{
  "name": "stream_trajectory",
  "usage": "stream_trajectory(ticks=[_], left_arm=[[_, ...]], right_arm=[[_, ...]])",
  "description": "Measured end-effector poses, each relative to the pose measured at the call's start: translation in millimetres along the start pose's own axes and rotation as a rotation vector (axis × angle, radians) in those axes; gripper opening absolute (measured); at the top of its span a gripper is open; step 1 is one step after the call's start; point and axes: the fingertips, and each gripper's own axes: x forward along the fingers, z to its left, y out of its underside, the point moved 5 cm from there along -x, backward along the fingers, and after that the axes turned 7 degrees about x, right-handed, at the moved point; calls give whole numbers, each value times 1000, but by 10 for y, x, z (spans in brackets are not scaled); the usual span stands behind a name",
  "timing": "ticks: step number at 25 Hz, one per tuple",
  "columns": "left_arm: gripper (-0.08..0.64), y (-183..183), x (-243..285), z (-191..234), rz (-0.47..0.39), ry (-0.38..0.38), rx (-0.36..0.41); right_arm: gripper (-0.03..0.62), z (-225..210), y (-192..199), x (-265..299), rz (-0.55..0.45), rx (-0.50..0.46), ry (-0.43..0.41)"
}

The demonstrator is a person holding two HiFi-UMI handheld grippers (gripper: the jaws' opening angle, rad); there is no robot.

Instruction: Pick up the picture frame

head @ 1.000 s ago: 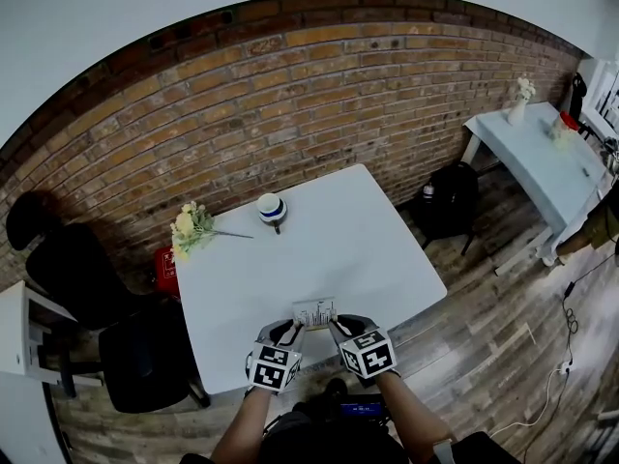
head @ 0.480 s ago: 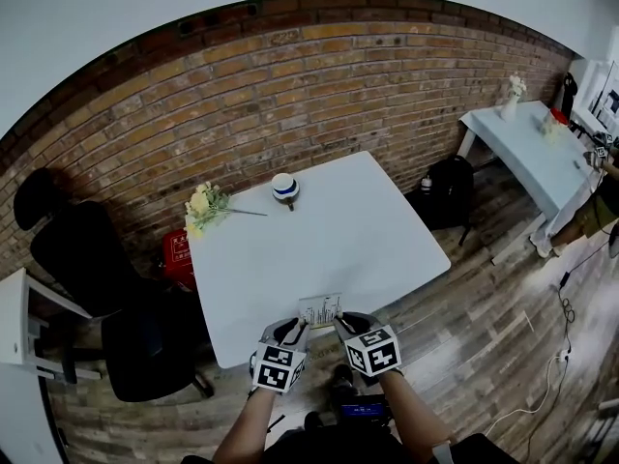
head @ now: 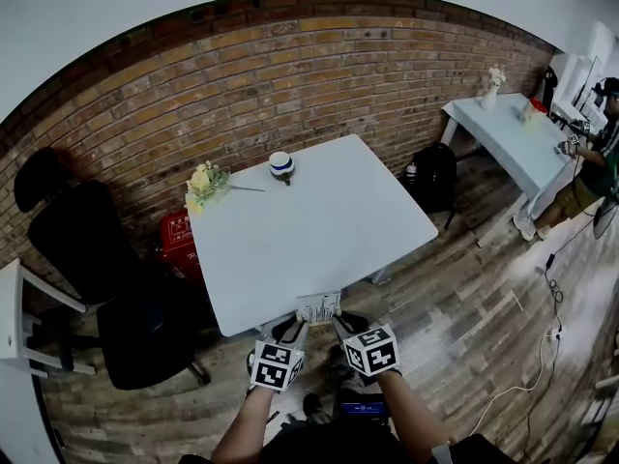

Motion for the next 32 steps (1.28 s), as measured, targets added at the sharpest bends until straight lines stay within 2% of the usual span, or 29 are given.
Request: stream_trajectory(ticks=[6, 17, 32], left_arm=[[98, 115, -184, -279, -5, 26, 3], [98, 26, -93, -560, -6, 41, 11], [98, -181, 45, -699, 0, -10, 33]], right_arm=[[71, 101, 236, -292, 9, 4, 25], [69, -86, 283, -543, 12, -7, 47], [69, -343, 177, -619, -11, -17, 11]])
